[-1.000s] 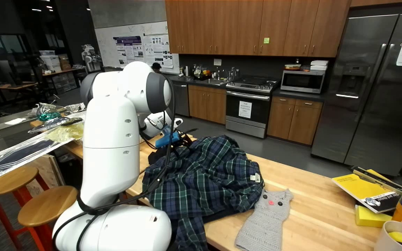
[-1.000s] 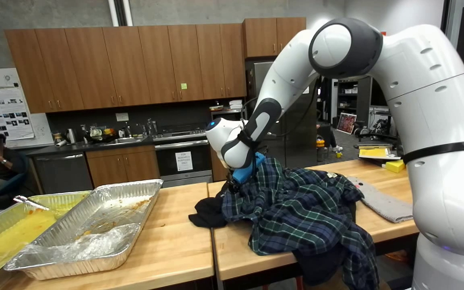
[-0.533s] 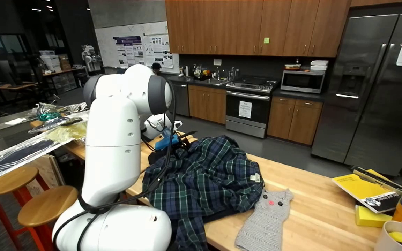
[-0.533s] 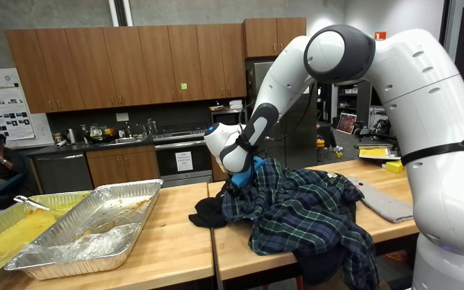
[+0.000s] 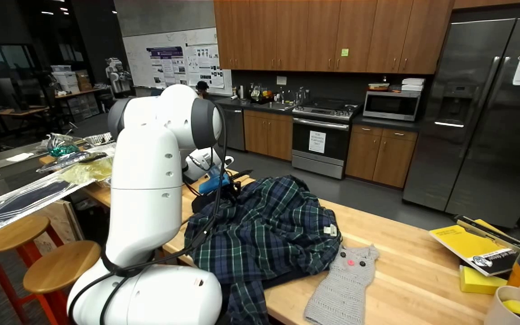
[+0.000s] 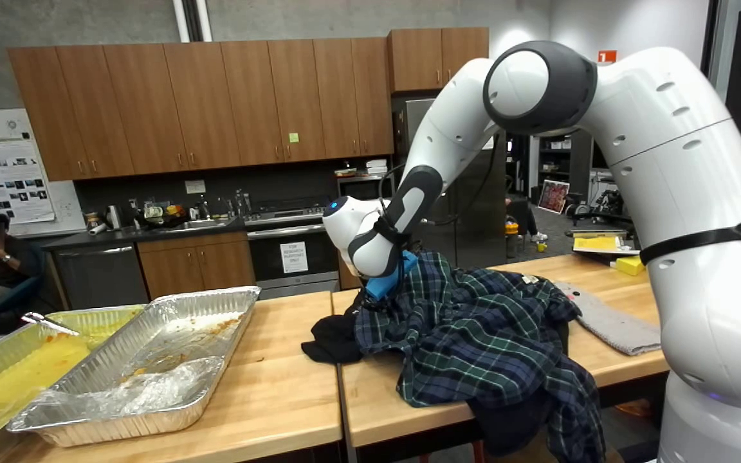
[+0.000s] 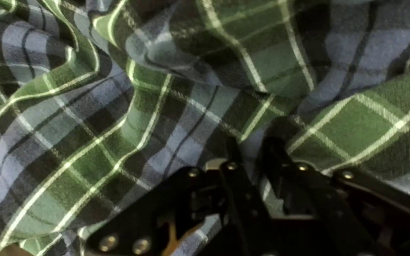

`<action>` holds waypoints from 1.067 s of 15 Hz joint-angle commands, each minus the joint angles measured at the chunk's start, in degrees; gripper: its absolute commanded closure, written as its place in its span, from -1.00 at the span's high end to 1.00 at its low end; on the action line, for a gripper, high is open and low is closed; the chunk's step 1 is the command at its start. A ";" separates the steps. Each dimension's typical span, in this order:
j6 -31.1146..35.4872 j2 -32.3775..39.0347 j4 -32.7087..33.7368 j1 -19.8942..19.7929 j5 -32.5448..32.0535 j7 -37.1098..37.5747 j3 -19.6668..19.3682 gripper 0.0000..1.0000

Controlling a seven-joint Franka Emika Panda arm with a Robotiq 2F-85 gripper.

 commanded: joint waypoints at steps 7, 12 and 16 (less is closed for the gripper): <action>2.31 -0.34 -0.09 -0.15 -0.88 -0.46 -0.32 -0.99; 4.06 -0.74 1.69 0.85 -3.50 -2.13 -0.01 -0.99; 4.24 -0.16 7.51 2.34 -7.08 -6.70 1.22 -0.99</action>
